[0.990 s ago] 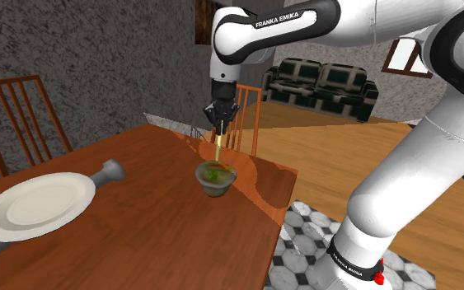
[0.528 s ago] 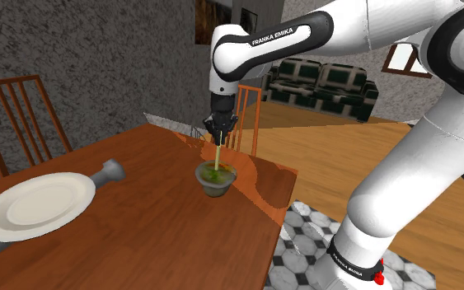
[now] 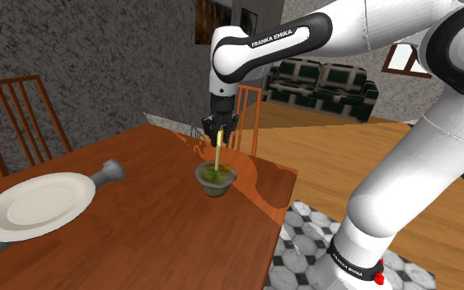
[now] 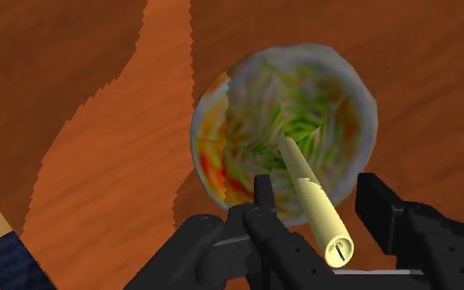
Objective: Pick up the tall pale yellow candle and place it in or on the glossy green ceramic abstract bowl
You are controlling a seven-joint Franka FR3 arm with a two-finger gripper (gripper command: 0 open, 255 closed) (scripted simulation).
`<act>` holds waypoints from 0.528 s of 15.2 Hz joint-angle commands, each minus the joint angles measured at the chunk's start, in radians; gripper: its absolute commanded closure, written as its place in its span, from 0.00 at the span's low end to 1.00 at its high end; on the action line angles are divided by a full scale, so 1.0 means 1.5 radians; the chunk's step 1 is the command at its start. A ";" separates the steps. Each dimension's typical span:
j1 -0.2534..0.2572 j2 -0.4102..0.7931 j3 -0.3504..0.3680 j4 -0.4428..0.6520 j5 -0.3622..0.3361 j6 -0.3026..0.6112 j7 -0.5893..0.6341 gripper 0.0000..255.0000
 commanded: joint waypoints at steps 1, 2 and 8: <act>0.000 0.000 0.000 0.000 0.000 0.000 0.000 0.00; 0.000 0.000 0.000 0.000 0.000 0.000 0.000 0.00; -0.002 -0.010 -0.004 0.057 0.000 -0.068 -0.001 0.00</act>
